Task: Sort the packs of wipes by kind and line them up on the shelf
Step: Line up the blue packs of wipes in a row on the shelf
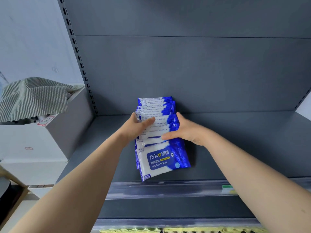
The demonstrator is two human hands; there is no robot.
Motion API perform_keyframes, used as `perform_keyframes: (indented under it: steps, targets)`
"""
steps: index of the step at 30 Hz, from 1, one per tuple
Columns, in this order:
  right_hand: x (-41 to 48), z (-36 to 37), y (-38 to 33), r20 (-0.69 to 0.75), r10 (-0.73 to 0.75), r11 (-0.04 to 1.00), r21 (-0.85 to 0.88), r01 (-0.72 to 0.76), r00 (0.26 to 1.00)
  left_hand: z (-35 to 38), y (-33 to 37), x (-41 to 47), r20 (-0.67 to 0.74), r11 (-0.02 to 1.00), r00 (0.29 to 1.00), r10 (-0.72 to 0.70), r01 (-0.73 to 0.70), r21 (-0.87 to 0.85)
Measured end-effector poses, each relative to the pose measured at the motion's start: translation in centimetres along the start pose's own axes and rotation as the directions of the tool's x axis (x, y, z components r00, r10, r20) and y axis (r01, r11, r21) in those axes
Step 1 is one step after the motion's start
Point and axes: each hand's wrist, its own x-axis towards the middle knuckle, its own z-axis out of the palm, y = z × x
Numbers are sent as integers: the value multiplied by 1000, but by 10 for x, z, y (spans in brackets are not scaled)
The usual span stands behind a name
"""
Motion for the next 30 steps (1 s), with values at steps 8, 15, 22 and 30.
perform_keyframes:
  steps: [8, 15, 22, 30]
  targets:
    - [35, -20, 0, -110, 83, 992, 107, -71, 990, -3, -2, 28, -108, 998, 994, -10, 17, 62]
    - [48, -6, 5, -96, 74, 994, 91, -65, 993, 6, 6, 34, -44, 993, 999, -28, 32, 112]
    - [-18, -36, 1, -302, -63, 878, -471, -91, 951, 25, 30, 11, -97, 722, 950, 297, -157, 674]
    - [-160, -131, 40, -434, -150, 728, -656, -197, 889, 176, 76, -33, 235, 471, 778, 582, -559, 683]
